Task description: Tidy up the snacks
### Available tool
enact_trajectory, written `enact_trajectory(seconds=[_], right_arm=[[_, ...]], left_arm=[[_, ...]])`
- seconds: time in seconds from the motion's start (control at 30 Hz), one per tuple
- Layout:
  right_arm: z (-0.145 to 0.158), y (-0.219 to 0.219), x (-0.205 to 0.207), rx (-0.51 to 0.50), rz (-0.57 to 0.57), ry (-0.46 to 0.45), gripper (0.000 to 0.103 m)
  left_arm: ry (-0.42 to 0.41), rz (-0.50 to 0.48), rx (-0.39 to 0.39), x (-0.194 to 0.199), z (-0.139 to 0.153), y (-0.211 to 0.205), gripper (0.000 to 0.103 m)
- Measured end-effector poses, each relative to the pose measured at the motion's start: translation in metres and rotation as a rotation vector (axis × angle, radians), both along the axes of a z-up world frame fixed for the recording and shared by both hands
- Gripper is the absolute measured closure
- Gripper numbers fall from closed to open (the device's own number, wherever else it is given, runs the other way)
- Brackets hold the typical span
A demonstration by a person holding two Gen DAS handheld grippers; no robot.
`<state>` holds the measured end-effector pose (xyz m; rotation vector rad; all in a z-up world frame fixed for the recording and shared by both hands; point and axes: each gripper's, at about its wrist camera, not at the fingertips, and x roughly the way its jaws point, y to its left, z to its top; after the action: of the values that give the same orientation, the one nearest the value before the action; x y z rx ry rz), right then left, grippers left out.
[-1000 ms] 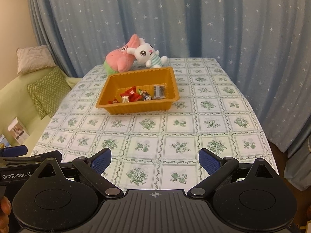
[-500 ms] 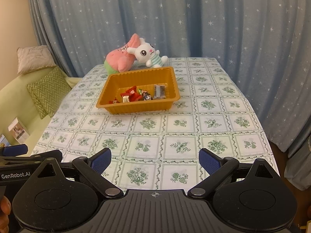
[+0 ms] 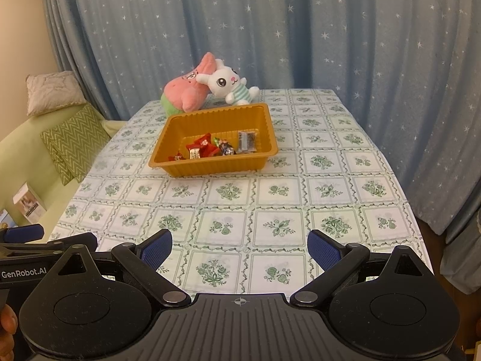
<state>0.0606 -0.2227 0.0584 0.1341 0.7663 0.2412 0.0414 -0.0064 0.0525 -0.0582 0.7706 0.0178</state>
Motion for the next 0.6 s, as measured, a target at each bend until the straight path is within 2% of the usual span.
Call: enact_trajectory(seconds=[0.6], right_arm=[[-0.0012,-0.0005,-0.0008,0.003,-0.003,0.002,0.007]], left_arm=[[-0.001,-0.003,0.0,-0.0004,0.0001,-0.0006,0.0]])
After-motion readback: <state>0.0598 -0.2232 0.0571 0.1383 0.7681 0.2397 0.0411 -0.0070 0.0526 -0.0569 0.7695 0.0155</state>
